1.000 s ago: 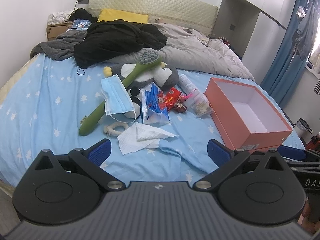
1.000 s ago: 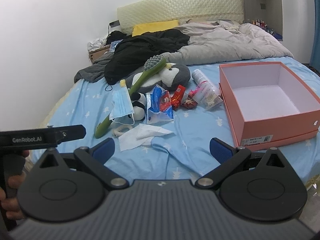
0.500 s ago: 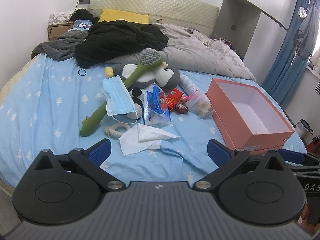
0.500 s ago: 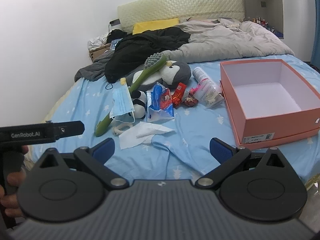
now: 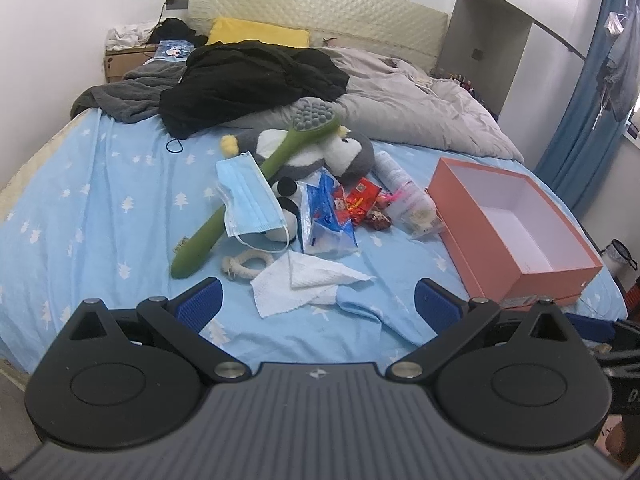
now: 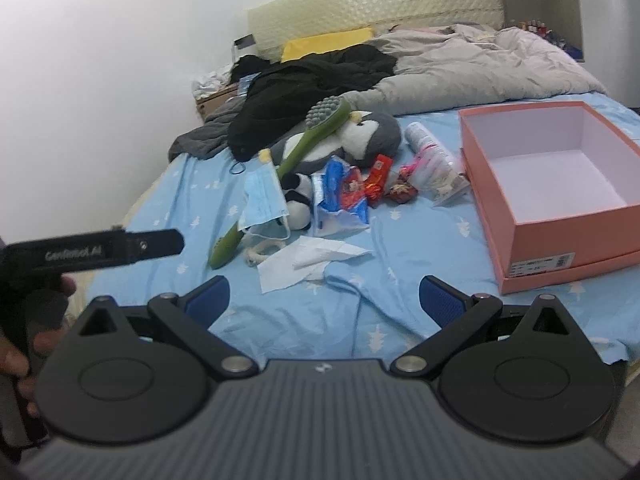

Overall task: Organize soft objects
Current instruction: 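Move both grippers toward the tissue and rope ring on the bed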

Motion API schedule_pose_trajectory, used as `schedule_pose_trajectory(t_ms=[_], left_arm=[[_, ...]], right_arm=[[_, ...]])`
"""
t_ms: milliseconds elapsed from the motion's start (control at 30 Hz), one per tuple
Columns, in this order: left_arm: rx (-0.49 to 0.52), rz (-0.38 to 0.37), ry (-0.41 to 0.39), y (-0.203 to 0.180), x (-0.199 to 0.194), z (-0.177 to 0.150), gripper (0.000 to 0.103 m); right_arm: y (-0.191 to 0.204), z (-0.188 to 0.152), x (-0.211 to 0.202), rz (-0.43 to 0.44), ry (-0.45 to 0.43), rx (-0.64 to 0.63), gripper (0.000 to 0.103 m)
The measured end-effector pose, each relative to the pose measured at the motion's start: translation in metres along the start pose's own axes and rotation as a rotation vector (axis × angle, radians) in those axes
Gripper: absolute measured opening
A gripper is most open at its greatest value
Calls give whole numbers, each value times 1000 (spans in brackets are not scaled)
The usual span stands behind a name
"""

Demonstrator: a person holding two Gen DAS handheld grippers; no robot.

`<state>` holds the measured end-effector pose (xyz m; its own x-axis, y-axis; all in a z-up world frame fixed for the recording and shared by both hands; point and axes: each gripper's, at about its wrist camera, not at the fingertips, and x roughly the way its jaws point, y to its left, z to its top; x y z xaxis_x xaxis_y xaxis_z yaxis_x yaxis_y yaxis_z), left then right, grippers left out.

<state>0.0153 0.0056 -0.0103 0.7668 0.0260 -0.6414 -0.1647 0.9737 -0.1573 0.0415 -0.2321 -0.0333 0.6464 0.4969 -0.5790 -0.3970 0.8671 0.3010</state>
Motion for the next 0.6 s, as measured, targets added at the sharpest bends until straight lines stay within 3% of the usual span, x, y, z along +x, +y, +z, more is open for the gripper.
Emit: schedule_pose_trajectory(t_ms=[600], left_arm=[[-45, 37, 109, 24, 61, -8, 103]], right_arm=[[-1, 5, 60, 16, 109, -18, 103]])
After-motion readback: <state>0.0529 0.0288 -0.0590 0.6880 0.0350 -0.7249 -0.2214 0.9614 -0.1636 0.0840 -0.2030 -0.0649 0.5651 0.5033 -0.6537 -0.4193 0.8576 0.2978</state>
